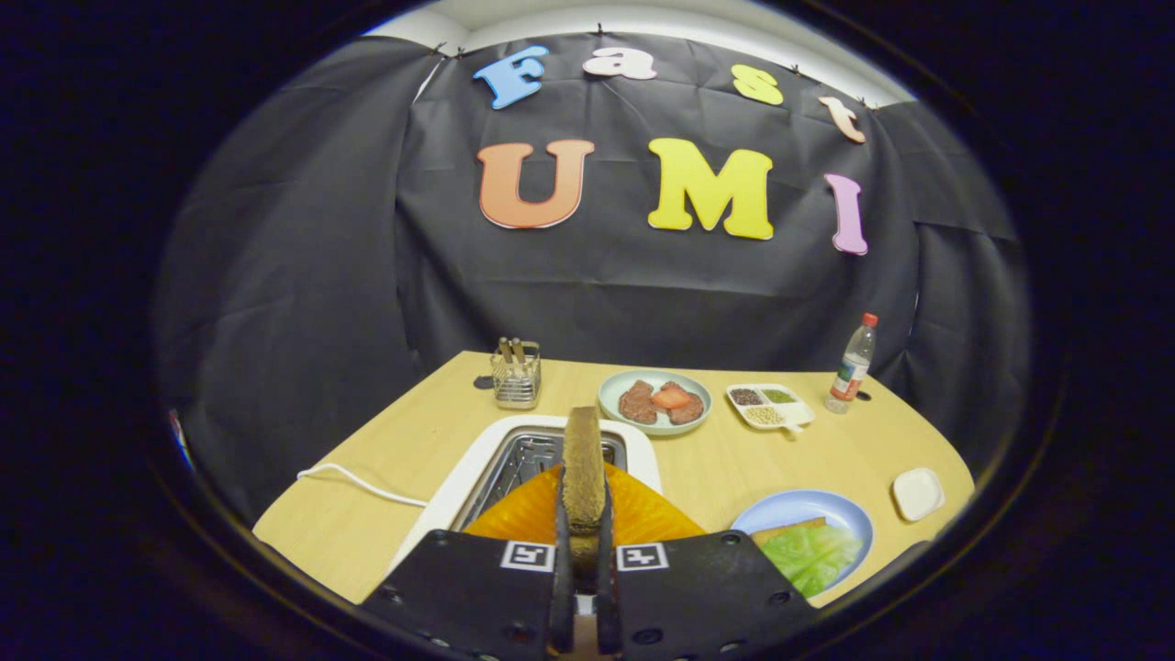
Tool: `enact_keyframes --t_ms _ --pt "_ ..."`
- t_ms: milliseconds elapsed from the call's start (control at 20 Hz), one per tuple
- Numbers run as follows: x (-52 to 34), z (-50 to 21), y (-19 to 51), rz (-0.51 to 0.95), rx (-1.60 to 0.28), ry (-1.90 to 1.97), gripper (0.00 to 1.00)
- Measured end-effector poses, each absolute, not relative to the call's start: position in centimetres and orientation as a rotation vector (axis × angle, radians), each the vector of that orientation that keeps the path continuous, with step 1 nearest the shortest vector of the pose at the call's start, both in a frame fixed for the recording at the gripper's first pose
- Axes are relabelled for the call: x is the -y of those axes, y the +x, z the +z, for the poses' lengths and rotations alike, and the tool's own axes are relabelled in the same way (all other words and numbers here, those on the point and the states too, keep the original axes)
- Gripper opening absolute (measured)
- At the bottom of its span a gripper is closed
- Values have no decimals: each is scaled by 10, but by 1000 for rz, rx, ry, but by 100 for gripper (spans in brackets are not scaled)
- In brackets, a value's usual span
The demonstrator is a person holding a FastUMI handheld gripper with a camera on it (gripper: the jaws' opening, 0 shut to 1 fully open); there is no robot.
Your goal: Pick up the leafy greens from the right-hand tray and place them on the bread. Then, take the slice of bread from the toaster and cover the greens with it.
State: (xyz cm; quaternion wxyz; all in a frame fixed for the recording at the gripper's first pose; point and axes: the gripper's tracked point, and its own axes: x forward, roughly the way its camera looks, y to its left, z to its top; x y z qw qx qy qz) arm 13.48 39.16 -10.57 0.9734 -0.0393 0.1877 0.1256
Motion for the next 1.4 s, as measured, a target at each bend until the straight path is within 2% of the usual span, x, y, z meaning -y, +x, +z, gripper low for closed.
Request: enact_keyframes --t_ms 100,950,1400 --pt "-391 -107 133 270 -385 -67 3" --pt "-358 21 95 376 -157 60 3" --pt "-264 6 97 315 -185 131 3"
